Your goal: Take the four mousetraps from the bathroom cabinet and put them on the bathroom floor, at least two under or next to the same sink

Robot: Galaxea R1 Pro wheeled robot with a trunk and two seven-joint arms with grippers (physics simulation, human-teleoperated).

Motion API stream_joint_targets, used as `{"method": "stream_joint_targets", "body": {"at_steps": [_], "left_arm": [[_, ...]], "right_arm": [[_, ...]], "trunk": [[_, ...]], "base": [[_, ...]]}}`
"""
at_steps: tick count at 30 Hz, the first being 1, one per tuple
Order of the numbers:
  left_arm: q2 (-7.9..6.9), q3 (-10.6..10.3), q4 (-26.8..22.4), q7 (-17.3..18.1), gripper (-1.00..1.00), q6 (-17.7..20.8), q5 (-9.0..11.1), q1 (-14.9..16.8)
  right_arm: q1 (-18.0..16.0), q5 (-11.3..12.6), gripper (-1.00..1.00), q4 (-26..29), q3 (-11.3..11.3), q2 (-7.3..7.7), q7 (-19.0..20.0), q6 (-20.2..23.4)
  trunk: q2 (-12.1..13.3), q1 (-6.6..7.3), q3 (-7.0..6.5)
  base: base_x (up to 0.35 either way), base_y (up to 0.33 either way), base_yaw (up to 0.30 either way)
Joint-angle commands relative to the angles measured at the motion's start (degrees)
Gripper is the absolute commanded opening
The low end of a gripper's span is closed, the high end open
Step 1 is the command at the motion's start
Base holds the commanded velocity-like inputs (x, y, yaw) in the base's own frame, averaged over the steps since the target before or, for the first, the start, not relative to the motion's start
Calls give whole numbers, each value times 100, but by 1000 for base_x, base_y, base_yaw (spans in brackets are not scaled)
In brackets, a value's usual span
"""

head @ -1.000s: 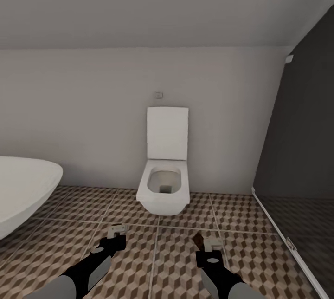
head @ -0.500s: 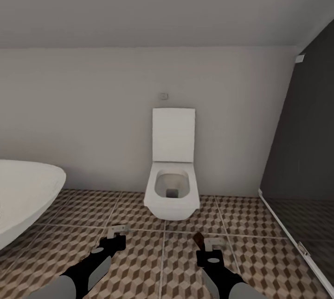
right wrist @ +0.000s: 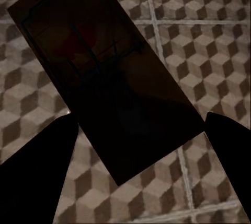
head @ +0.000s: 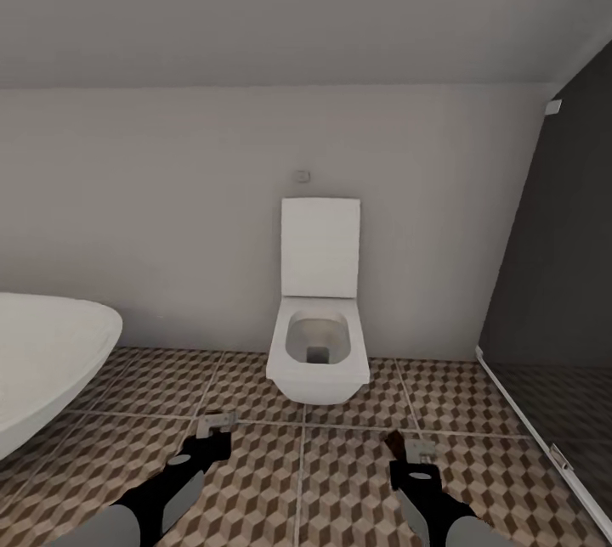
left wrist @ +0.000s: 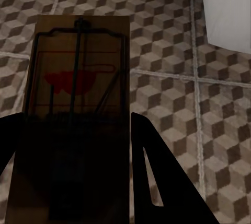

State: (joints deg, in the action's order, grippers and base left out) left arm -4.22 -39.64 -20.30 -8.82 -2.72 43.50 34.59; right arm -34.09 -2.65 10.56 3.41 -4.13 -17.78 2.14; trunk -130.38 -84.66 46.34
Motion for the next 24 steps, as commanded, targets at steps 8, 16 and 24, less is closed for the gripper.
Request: {"method": "stream_joint_targets", "body": {"at_steps": [8,16,24], "left_arm": [[24,-39,334,-25,-100,-41,-303,4],[26,-43,338,-23,-100,-54,-352,4],[37,-38,164,-48,-100,-34,-352,4]], "right_arm": [[-1,-2,-100,16,188,103,-198,182],[-1,-5,-100,10,195,88,-241,182],[-1,-7,-100,14,195,80,-243,181]], "trunk": [[-3,1,6],[-3,1,6],[-3,1,6]], "base": [[0,0,0],[0,0,0],[0,0,0]]}}
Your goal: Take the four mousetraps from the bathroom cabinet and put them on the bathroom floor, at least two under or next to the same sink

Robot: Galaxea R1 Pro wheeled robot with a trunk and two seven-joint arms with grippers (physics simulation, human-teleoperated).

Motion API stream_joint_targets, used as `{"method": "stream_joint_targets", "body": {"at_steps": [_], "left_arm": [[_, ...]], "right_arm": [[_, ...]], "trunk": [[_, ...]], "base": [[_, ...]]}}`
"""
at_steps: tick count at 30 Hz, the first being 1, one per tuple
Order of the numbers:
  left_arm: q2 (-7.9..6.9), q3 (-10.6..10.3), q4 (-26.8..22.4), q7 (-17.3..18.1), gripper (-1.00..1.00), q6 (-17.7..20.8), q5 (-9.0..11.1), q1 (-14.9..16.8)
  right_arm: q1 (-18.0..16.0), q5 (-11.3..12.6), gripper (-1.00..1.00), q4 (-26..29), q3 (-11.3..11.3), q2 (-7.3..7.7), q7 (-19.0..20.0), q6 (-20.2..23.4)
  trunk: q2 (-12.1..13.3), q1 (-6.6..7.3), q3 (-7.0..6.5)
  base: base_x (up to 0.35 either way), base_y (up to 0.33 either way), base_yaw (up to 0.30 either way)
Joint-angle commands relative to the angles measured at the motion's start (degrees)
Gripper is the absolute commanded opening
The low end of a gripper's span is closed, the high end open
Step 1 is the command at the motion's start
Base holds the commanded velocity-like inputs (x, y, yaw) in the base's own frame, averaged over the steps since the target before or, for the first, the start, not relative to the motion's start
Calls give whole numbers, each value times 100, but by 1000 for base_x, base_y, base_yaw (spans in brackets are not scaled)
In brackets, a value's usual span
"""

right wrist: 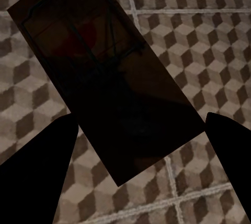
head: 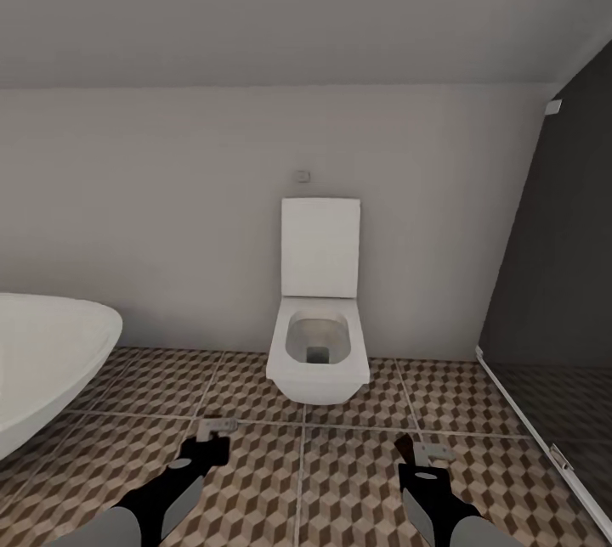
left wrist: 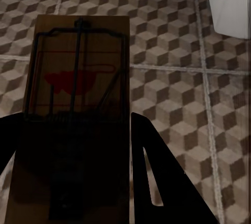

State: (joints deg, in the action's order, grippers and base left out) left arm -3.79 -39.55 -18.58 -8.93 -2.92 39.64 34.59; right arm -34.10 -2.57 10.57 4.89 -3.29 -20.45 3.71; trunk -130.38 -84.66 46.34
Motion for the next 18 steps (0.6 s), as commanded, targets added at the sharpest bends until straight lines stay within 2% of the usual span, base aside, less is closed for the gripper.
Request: {"method": "stream_joint_targets", "body": {"at_steps": [1,18], "left_arm": [[-2,-47,-17,-40,-100,-10,34,3],[141,19,-50,-134,-100,-15,54,3]], "right_arm": [[-1,-16,-100,14,47,-5,23,24],[-1,-16,-100,15,47,-8,23,24]], "trunk": [[-3,1,6],[-43,-21,24]], "base": [[0,0,0],[0,0,0]]}}
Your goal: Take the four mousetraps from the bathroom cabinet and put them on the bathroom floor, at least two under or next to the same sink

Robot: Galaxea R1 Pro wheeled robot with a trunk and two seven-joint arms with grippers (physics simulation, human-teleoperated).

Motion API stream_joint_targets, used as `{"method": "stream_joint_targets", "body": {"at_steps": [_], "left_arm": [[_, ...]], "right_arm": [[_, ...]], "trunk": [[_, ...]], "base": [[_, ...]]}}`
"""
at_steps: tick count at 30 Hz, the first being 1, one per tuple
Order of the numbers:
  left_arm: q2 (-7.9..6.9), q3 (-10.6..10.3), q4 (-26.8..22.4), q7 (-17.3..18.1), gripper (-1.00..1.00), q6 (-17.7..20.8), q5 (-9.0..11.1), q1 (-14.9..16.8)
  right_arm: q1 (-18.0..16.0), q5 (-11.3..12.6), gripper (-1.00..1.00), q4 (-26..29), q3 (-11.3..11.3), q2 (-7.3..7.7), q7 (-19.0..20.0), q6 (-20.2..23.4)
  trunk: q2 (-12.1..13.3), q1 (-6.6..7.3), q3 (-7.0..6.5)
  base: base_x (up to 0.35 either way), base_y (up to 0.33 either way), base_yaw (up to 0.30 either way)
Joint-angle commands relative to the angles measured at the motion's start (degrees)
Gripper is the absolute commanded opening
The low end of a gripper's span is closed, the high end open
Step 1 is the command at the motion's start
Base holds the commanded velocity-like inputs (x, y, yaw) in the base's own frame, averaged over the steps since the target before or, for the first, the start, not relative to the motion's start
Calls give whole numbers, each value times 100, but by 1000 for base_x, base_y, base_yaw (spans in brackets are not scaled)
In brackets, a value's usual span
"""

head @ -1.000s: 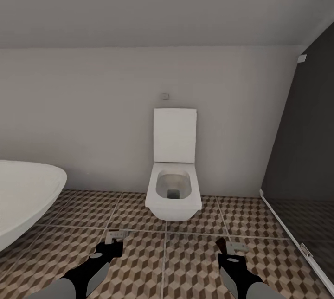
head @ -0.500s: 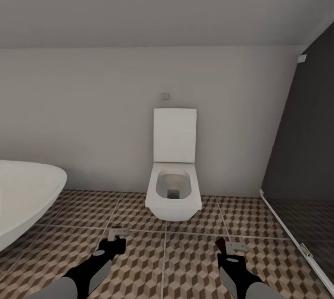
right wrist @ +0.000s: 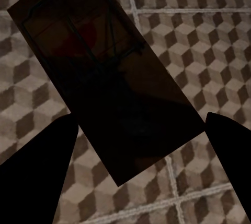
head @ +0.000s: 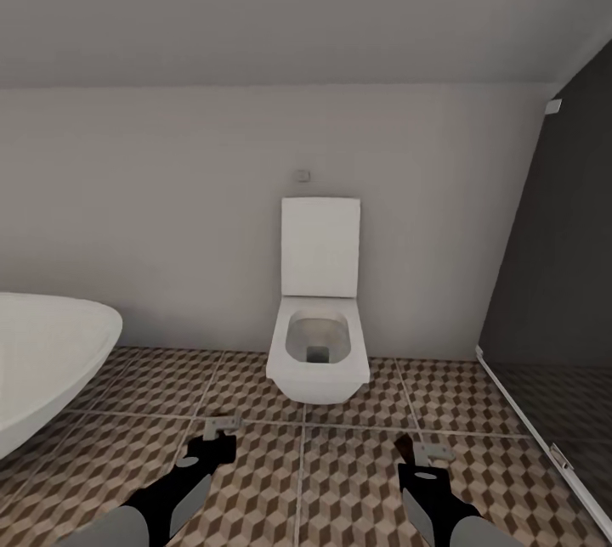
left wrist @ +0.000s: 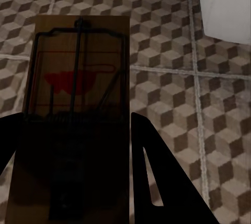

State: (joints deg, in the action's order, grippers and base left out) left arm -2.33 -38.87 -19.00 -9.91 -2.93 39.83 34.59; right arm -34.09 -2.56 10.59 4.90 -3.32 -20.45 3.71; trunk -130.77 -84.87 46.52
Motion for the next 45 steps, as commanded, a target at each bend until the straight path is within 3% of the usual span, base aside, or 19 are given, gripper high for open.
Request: {"method": "stream_joint_targets", "body": {"at_steps": [1,31,45], "left_arm": [[-2,-43,-8,-38,-100,-18,42,4],[5,-41,-7,-34,-100,-23,42,4],[4,-41,-7,-29,-100,-23,35,4]], "right_arm": [[-1,-17,-100,13,46,-7,23,24],[-1,-26,-100,13,38,-11,24,16],[-1,-26,-100,13,30,-19,32,-20]], "trunk": [[-44,-21,24],[-1247,-680,563],[-1266,-716,873]], "base": [[0,0,0],[0,0,0],[0,0,0]]}}
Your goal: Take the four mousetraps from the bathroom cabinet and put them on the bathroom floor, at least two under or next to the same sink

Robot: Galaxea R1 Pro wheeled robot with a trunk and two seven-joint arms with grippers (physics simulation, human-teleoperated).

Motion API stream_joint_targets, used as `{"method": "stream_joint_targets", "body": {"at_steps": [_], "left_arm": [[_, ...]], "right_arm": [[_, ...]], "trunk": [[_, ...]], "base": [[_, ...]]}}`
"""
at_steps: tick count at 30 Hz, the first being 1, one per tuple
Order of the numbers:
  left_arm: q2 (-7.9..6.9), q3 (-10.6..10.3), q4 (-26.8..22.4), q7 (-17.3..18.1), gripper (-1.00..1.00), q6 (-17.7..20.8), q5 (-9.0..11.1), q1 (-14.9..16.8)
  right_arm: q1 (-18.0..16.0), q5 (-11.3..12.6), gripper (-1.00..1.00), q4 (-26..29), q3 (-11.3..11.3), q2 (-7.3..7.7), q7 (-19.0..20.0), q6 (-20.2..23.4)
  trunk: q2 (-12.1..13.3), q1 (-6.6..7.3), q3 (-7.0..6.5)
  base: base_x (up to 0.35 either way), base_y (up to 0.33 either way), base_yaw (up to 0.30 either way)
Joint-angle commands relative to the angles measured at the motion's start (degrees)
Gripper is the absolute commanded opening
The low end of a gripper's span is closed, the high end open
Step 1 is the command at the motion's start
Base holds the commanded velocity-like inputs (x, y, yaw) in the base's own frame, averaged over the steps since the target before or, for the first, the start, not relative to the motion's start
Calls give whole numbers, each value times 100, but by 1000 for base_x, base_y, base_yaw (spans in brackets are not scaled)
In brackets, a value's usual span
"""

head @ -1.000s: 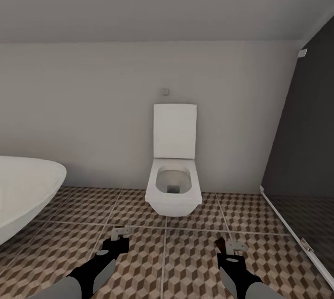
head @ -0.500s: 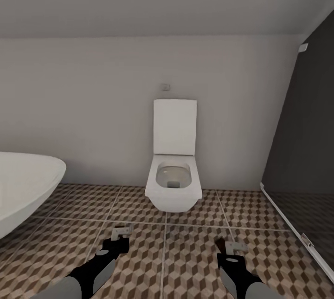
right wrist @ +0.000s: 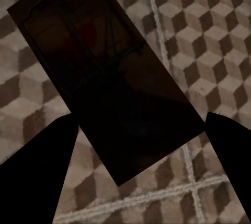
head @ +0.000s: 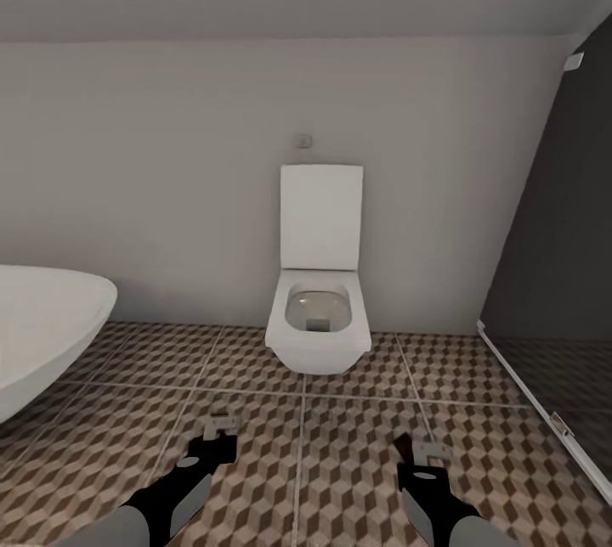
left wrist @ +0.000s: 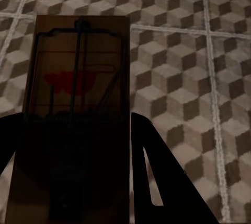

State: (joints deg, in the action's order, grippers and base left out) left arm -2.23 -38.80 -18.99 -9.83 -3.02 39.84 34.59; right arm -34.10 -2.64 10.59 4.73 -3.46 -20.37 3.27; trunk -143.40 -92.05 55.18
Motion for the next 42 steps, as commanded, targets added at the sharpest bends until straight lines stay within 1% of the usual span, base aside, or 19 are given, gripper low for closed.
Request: {"method": "stream_joint_targets", "body": {"at_steps": [1,42], "left_arm": [[-5,-48,-8,-36,-100,-14,34,3],[-5,-57,-8,-27,-100,-14,33,3]], "right_arm": [[0,-18,-100,13,48,-5,24,22],[0,-72,-100,13,37,-6,24,7]], "trunk": [[-4,-1,28],[-59,-107,937]], "base": [[0,0,0],[0,0,0]]}}
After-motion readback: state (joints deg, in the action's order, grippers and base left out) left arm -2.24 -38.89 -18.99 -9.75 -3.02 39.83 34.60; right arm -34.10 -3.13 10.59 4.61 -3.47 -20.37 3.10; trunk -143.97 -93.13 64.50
